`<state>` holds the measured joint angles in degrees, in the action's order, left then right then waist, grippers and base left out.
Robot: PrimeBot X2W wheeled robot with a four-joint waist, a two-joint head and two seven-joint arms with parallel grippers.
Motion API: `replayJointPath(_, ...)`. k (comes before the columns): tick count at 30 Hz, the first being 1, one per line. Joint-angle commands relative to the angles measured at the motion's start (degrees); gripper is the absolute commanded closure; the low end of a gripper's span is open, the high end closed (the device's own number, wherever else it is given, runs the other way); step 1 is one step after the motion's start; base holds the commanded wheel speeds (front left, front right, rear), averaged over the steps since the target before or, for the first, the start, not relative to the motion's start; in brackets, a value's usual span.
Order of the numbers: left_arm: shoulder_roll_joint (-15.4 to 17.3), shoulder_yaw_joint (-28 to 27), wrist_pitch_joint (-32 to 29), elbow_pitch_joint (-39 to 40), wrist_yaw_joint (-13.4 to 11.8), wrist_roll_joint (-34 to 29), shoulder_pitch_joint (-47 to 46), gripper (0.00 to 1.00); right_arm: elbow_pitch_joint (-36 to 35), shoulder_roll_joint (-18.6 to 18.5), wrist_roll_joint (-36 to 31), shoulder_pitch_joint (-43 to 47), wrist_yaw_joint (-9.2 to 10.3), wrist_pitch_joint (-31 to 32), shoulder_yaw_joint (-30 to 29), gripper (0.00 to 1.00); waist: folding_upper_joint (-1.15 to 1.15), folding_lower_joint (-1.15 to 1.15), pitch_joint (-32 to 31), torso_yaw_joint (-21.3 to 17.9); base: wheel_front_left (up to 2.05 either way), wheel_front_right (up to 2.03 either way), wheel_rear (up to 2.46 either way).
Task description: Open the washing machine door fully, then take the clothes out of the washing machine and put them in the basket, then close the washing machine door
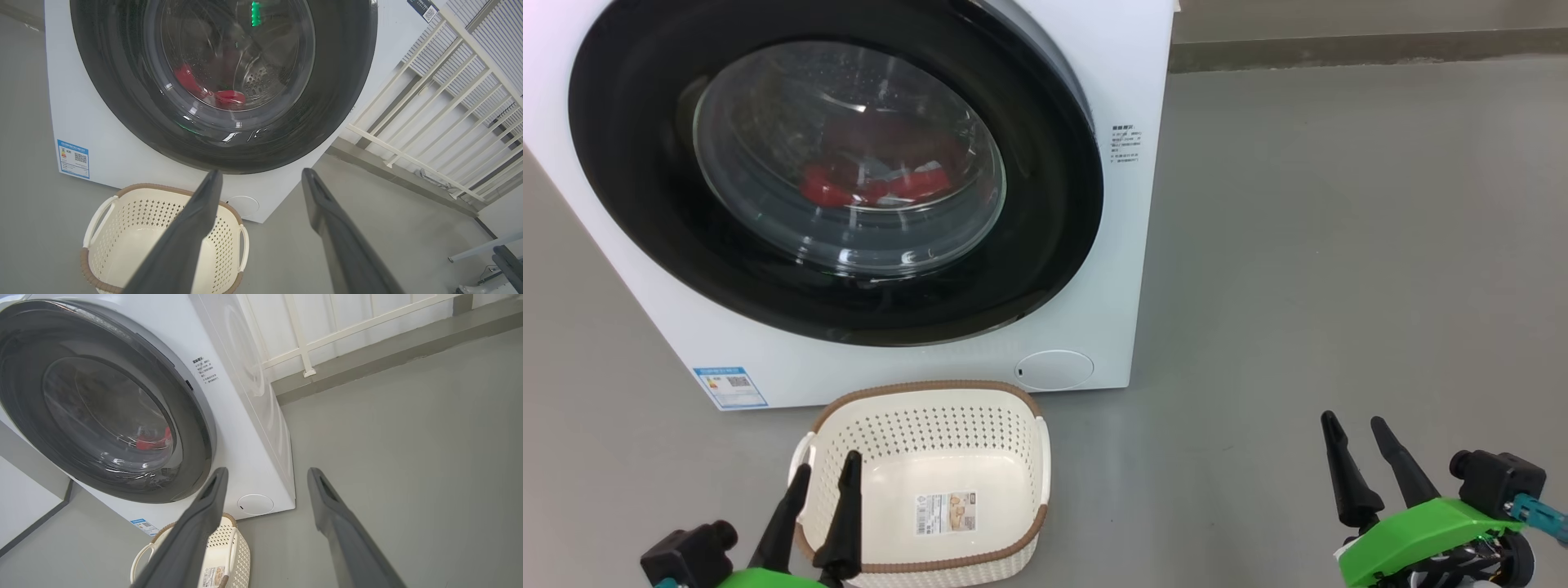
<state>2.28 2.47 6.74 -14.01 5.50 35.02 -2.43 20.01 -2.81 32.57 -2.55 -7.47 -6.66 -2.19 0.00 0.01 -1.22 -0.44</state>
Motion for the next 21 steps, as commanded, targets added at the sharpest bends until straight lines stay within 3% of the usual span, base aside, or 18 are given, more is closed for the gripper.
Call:
replayJointPath(1,0.9,-0.9,1.0,1.1,-0.4,-2.5,-2.8,0.0,-1.4,-0.3,-2.7,-2.8,-0.02,-1.2,1.1,0.0,0.0,-0.01,0.0,0.0,0.0,0.0,0.0)
replayJointPath(21,1.1,-0.8,4.2,-1.4,-3.2,-15.0,-4.3,0.0,-0.2,0.1,-15.7,-3.4,-0.02,-4.4,2.1,0.0,0.0,-0.01,-0.5,0.0,0.0,0.0,0.0)
